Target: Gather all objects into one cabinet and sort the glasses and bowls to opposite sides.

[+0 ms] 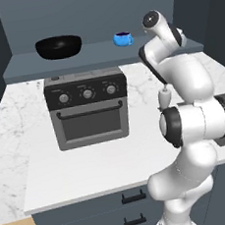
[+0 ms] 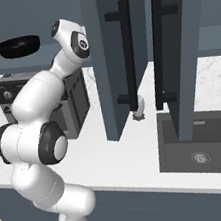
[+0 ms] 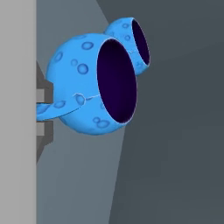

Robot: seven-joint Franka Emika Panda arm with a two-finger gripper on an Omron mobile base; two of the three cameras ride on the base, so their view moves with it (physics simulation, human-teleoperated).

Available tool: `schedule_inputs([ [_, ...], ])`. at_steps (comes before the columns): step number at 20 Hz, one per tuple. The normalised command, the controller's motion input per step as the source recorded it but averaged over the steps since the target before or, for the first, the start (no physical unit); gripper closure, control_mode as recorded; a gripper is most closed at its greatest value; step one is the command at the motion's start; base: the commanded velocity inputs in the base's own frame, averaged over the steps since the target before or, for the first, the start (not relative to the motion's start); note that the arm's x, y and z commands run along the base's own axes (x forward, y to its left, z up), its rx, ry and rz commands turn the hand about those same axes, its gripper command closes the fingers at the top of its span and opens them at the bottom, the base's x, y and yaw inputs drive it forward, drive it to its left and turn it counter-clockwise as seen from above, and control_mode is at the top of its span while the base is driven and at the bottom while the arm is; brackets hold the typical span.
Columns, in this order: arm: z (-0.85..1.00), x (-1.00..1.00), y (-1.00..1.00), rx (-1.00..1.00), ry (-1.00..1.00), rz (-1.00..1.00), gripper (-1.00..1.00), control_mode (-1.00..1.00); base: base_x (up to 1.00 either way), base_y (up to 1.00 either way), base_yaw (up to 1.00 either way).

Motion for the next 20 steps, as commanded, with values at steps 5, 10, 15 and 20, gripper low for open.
schedule_inputs([
  [5,-0.01,0.15,-0.22,0.00,0.00,0.00,1.00,-1.00,0.00,0.00,0.00],
  [10,-0.07,0.00,-0.04,0.00,0.00,0.00,1.00,-1.00,0.00,0.00,0.00],
  [15,-0.14,0.00,0.00,0.00,0.02,0.00,1.00,-1.00,0.00,0.00,0.00],
  [20,-0.13,0.00,0.00,0.00,0.03,0.00,1.00,-1.00,0.00,0.00,0.00],
])
